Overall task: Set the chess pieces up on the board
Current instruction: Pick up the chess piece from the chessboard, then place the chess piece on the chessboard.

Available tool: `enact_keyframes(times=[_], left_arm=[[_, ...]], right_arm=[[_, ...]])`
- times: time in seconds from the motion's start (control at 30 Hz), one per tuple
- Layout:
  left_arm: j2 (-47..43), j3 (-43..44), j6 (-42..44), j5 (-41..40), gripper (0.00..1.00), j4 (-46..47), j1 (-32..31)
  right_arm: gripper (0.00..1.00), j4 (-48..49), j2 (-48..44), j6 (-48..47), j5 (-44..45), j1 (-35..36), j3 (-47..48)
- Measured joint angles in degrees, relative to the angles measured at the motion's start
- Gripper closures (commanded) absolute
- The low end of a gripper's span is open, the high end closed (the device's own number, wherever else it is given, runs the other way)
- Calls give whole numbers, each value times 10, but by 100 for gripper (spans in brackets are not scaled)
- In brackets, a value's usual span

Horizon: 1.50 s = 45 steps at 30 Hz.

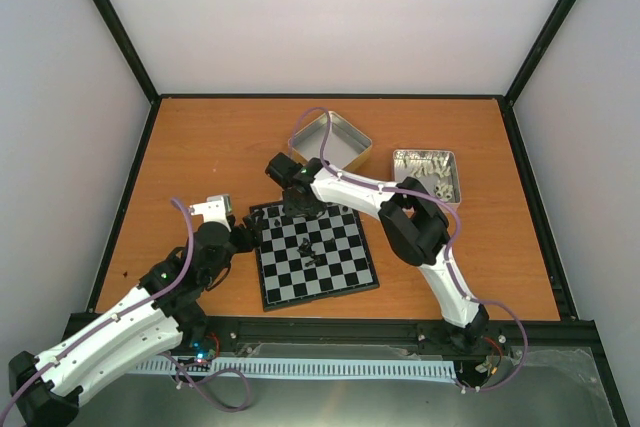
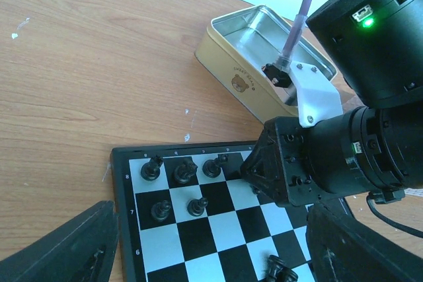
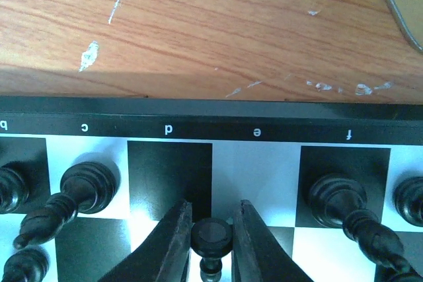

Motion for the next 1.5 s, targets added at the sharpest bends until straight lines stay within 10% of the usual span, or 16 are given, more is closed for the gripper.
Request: enact_keyframes(times=[0.37, 0.97, 1.5], left_arm=[[-4, -1, 2, 9, 17, 1, 0], [42, 19, 76, 196, 0, 106, 0], [205, 44, 50, 325, 27, 262, -14]], right_arm=[[86, 82, -51, 17, -6, 0, -89], [86, 358, -452, 206, -22, -5, -451], [85, 535, -624, 391, -27, -22, -634]])
